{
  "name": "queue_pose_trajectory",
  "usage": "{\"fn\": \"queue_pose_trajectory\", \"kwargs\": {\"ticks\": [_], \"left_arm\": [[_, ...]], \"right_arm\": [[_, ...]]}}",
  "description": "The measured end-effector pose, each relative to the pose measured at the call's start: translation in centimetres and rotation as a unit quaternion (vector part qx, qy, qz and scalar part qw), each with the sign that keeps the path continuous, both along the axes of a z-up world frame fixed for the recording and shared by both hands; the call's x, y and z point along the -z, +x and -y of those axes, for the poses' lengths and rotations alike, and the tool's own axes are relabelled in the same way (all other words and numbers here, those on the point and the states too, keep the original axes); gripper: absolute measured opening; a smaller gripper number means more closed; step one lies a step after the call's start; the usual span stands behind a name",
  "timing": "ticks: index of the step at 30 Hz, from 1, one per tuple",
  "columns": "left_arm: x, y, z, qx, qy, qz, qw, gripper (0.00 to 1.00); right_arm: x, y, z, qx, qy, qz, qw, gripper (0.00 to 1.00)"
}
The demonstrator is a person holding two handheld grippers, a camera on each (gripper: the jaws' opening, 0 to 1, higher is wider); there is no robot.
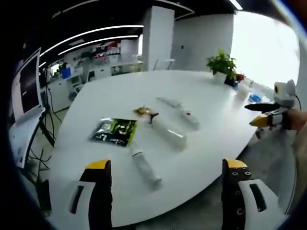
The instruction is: Arrange the skincare products in the storage area until every visible bottle or jar stands upright without overlapping.
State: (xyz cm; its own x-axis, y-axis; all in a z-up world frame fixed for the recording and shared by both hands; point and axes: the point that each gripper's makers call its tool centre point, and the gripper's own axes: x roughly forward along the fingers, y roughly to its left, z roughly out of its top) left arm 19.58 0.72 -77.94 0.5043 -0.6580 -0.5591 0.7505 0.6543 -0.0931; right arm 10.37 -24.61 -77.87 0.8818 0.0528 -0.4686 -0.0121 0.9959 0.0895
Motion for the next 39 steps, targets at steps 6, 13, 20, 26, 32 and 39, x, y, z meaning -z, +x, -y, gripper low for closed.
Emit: {"fn": "queue_pose_trajectory", "kwargs": {"ticks": [6,13,20,26,32,39], "left_arm": [[-0.01,-0.12,-0.02,0.001,-0.001,-0.001,1.0000,0.93],[-0.06,-0.16,-0.12,0.001,-0.003,-0.002,1.0000,0.93],[-0.04,-0.23,-0.08,0.005,-0.001,-0.002,1.0000,0.93],[-0.06,-0.27,-0.03,0.007,-0.001,-0.001,1.0000,0.92],[-0.16,-0.37,0.07,0.011,-0.002,0.000,0.9999,0.92],[-0.23,-0.52,-0.05,0.015,-0.004,0.003,0.9999,0.92]], "right_arm": [[-0.06,-0.08,-0.18,-0.001,0.000,-0.002,1.0000,0.95],[-0.09,-0.09,-0.19,0.001,0.000,-0.001,1.0000,0.95],[-0.20,-0.07,-0.14,0.004,0.000,-0.001,1.0000,0.94],[-0.17,-0.11,-0.11,0.004,-0.001,-0.002,1.0000,0.94],[-0.15,-0.17,-0.17,0.003,-0.001,-0.005,1.0000,0.94],[-0.04,-0.35,-0.33,0.005,-0.005,-0.011,0.9999,0.93]]}}
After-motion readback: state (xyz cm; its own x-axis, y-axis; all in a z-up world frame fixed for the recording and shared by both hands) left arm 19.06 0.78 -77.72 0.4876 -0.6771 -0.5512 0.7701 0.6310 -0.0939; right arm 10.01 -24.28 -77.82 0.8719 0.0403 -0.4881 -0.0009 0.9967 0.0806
